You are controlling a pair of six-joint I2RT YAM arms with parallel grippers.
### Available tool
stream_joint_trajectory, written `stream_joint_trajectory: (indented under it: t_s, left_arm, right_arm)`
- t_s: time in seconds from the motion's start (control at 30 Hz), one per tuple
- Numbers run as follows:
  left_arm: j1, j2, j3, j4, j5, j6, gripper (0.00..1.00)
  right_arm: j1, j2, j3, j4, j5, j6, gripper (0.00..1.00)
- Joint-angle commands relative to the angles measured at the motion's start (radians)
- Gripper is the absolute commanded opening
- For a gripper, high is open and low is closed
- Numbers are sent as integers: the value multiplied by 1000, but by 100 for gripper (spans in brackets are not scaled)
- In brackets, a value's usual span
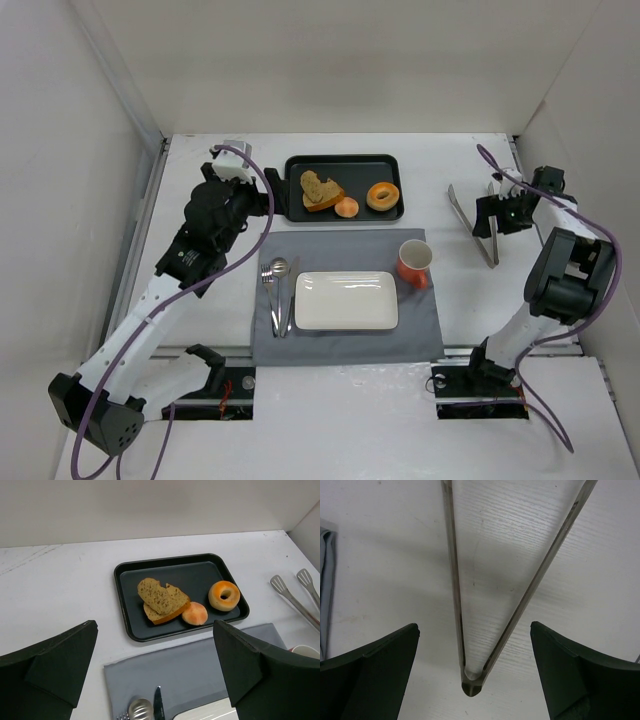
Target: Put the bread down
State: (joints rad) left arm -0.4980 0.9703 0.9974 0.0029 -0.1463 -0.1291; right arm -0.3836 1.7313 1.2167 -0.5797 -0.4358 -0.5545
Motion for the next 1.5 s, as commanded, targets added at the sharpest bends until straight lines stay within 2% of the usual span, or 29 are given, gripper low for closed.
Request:
stream_joint_trajectory:
  t_s: [0.0, 0.43, 0.97, 1.47]
  left_arm:
    - [-7, -16, 41, 39, 13, -7, 100]
    - [-7, -16, 41, 39, 13, -7, 100]
    - [-7, -16, 41, 39, 4, -7, 100]
    - [-7, -16, 41, 39, -6, -7, 100]
  right_arm:
    - [0, 23, 44, 47, 34, -19, 97]
    - [0, 122, 95, 57, 52, -28, 97]
    - [0, 228, 188, -68, 72, -101, 95]
    - [88, 247, 188, -48, 219, -140, 94]
